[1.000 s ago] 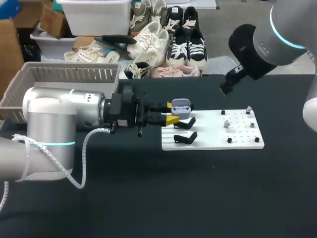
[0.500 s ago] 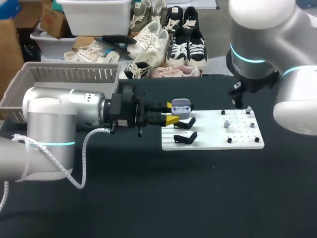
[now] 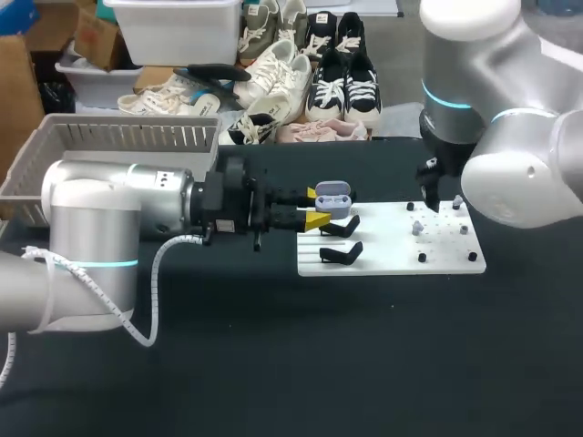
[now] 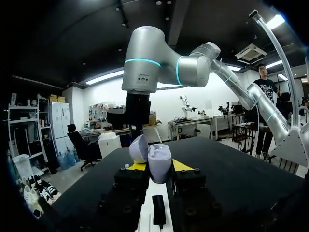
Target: Pick up each earbud case from the left stands, insert the matching earbuds, close the lid, and place the case in the box.
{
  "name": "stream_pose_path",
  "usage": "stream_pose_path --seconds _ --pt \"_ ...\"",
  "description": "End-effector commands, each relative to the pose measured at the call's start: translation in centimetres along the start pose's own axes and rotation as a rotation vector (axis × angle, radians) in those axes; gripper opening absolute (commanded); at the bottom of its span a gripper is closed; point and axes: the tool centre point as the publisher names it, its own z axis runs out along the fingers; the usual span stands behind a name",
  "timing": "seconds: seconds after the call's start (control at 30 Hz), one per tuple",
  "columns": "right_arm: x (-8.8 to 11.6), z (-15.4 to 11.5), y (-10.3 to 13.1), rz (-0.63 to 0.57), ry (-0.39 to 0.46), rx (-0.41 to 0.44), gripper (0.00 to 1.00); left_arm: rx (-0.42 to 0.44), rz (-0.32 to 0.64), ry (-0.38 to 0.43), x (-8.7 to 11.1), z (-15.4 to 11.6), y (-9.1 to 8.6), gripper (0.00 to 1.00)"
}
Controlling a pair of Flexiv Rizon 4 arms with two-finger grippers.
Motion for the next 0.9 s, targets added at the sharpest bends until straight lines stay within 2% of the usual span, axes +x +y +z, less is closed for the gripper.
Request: stream_pose_path --seconds 0.03,0.1,0.23,0.37,0.5,0.9 --pt "-0.6 0.7 -0.2 0.007 0.012 -0.004 0.80 -0.004 0.002 -0.001 0.0 0.1 -0.1 0.00" --pt "-0.6 1.0 -0.3 0.012 0.008 -0.007 0.70 -0.004 0.002 -0.001 0.0 0.1 -0.1 0.00" --pt "-0.6 1.5 -0.4 0.014 -0.001 -0.009 0.57 -0.004 0.002 -0.001 0.0 0.1 -0.1 0.00" --pt "-0.6 2.1 -0.4 0.018 -0.006 -0.012 0.58 -0.004 0.002 -0.001 0.0 0.1 -0.1 0.00" --pt "-0.6 2.8 -0.4 0.023 -0.015 -0.009 0.50 -0.004 0.002 -0.001 0.0 0.1 -0.1 0.00" --pt "-1.1 4.1 -0.5 0.020 -0.055 0.016 0.48 -0.004 0.002 -0.001 0.0 0.1 -0.1 0.00"
